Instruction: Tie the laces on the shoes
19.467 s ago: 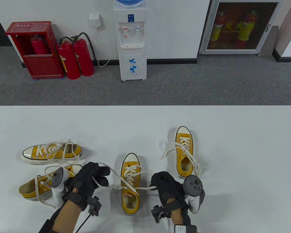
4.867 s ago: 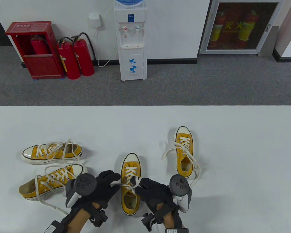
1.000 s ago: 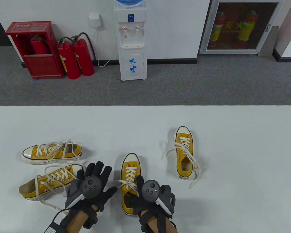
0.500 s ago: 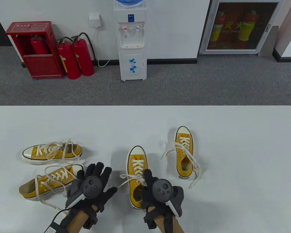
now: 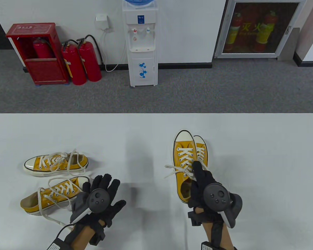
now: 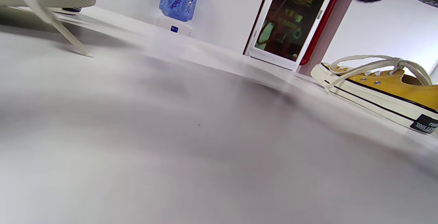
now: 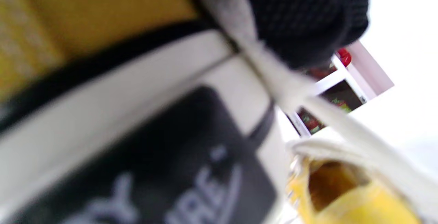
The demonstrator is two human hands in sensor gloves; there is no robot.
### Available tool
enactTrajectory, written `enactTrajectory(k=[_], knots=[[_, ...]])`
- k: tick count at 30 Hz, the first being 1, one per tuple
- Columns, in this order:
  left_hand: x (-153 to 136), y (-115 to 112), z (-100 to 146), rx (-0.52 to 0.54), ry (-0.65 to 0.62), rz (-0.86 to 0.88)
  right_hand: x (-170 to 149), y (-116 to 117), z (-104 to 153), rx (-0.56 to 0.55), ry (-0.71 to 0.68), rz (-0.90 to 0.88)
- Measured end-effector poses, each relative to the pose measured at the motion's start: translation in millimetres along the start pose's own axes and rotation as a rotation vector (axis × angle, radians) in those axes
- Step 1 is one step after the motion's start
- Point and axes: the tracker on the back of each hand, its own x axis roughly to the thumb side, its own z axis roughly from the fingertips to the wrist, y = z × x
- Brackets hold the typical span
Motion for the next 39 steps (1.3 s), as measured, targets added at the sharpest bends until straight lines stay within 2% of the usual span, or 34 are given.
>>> enactTrajectory(k=[8,15,24,31,39], knots=[[-0.3,-0.7,-0.2,0.006,0.000,0.001,-79.6,-13.7,-7.4,-0.107,0.132,0.022],[1.8,-4.8,-1.0,-0.007,-0.006,-0.010,-123.1,-9.4,-4.9,-0.166,0.224,0.068],[2.0,-5.7,-1.3,-0.006,-0.012,0.001,-145.6,10.0,-17.3,-0.177,0.297,0.086],[2.1,-6.1,-1.5,-0.001,-0.016,0.002,-154.5,27.9,-23.5,-0.130,0.326,0.139],[2.3,-6.6,-1.7,-0.004,-0.014,-0.002,-162.4,36.8,-28.1,-0.097,0.375,0.139]])
